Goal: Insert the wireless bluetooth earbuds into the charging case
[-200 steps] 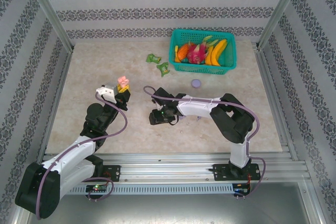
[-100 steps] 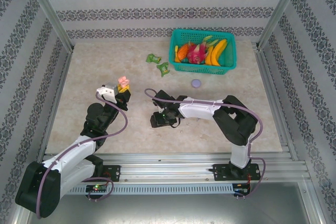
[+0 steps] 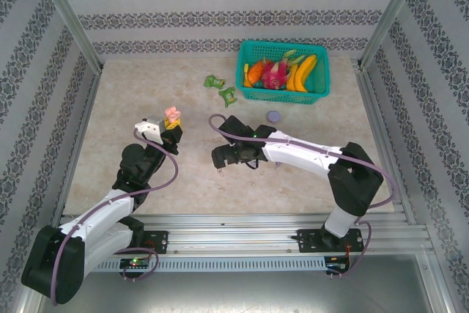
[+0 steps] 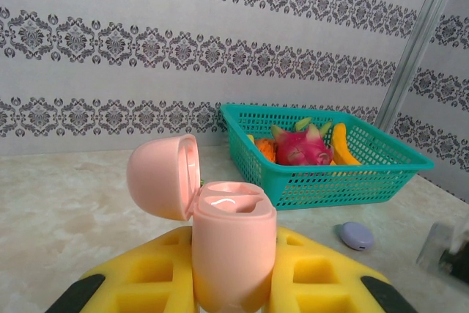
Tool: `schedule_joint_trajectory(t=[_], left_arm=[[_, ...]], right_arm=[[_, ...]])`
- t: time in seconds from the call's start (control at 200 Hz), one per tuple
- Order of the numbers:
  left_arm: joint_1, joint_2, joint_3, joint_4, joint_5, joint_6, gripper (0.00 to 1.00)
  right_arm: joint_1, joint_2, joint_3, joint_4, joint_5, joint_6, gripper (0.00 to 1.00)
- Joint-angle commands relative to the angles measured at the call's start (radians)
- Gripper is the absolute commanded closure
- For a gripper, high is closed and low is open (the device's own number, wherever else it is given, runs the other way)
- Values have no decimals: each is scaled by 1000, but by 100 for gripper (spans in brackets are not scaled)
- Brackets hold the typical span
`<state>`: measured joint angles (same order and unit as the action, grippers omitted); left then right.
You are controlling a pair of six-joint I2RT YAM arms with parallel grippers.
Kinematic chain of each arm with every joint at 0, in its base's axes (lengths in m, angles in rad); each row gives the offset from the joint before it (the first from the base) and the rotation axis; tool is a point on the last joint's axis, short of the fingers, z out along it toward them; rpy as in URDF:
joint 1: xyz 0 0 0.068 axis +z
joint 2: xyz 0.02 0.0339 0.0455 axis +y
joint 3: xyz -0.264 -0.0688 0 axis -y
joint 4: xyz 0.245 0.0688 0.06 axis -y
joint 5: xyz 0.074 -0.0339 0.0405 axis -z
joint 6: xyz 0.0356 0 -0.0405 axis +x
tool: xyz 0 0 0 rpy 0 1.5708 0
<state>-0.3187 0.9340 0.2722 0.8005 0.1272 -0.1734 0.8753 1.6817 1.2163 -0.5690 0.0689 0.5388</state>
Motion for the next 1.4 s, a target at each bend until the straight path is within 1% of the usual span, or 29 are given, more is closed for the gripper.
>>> schedule_joint_trajectory(t=[0.0, 0.055, 0.15, 0.285, 0.34, 0.455, 0.55, 0.61, 0.659, 0.714, 0.834, 0.939, 1.014, 1.149, 1.394], left_arm=[[12, -18, 21, 62, 12, -12, 100], [11, -22, 23, 60, 12, -11, 100], [12, -31, 24, 53, 12, -7, 100], [11, -37, 20, 50, 13, -7, 100], [11, -36, 19, 50, 14, -7, 100], [11, -36, 18, 51, 16, -7, 100], [12, -36, 18, 51, 14, -7, 100], [11, -36, 18, 52, 13, -6, 100], [11, -35, 18, 51, 13, -7, 100], [12, -35, 19, 52, 12, -7, 100], [11, -38, 19, 47, 12, -6, 100], [11, -39, 20, 46, 9, -6, 100], [11, -39, 21, 46, 10, -7, 100], [11, -38, 22, 45, 11, -7, 100], [12, -41, 18, 48, 10, -8, 100]], right_arm=[[12, -54, 38, -68, 178, -67, 2], [22, -76, 42, -66, 260, -92, 2], [49, -122, 32, -39, 466, -106, 2], [47, -155, 35, -10, 541, -158, 2], [35, -161, 37, -6, 514, -166, 2], [1, -173, 31, -7, 385, -171, 2], [-10, -186, -6, 28, 278, -183, 2], [-16, -177, -20, 41, 187, -198, 2], [-15, -150, -12, 24, 144, -198, 2], [-12, -116, 5, 2, 98, -195, 9], [11, -52, 31, -25, 58, -170, 19], [25, 30, 87, -88, 29, -144, 29], [41, 87, 119, -124, 16, -132, 33], [70, 168, 172, -179, 28, -109, 40], [108, 257, 231, -210, 40, -64, 51]])
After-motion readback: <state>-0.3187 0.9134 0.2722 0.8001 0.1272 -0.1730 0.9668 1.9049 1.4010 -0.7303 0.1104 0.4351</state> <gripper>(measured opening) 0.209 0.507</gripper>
